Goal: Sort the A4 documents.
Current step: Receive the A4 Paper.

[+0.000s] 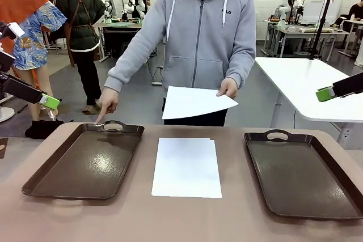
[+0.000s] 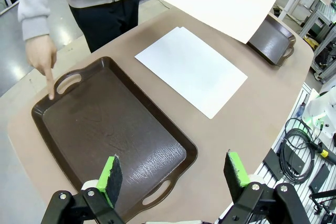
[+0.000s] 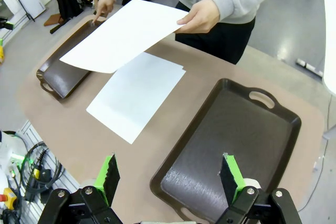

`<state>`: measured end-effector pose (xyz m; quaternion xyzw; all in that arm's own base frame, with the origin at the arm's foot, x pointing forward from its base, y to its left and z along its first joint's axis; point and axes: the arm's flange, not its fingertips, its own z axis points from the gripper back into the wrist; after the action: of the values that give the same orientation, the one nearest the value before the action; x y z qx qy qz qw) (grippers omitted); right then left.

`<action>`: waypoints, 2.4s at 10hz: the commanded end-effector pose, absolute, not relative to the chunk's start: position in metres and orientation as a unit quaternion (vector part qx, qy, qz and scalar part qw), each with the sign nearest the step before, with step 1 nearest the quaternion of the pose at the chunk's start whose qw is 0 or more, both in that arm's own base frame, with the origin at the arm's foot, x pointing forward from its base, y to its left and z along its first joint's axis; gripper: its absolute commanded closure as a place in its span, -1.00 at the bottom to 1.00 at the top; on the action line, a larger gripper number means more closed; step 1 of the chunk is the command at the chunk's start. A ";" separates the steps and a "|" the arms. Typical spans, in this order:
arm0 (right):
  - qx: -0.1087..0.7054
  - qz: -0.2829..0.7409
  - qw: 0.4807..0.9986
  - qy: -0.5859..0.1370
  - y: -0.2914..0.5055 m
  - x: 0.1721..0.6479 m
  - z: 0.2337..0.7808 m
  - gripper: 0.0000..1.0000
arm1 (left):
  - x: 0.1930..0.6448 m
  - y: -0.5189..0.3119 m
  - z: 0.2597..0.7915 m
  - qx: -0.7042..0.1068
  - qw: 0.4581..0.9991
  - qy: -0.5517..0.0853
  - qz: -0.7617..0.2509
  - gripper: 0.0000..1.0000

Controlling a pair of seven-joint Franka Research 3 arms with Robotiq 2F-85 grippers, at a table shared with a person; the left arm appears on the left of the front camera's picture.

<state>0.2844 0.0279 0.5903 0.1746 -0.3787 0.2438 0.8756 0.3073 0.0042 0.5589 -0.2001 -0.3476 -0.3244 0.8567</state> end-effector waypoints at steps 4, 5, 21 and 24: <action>0.179 0.248 0.874 -0.377 0.028 0.286 0.589 -1.00 | 0.308 0.004 0.558 -0.206 0.854 -0.348 -0.326 -1.00; 0.179 0.248 0.874 -0.377 0.028 0.286 0.589 -1.00 | 0.308 0.004 0.558 -0.206 0.854 -0.348 -0.326 -1.00; 0.179 0.248 0.874 -0.377 0.028 0.286 0.589 -1.00 | 0.440 -0.018 0.514 -0.477 0.842 -0.199 -0.155 -1.00; 0.179 0.248 0.874 -0.377 0.028 0.286 0.589 -1.00 | 0.500 -0.040 0.467 -0.513 0.844 -0.149 -0.058 -1.00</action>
<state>0.2841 0.0284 0.5905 0.1730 -0.3789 0.2440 0.8758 0.4743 -0.0325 0.4685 -0.5212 -0.1603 -0.0765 0.8348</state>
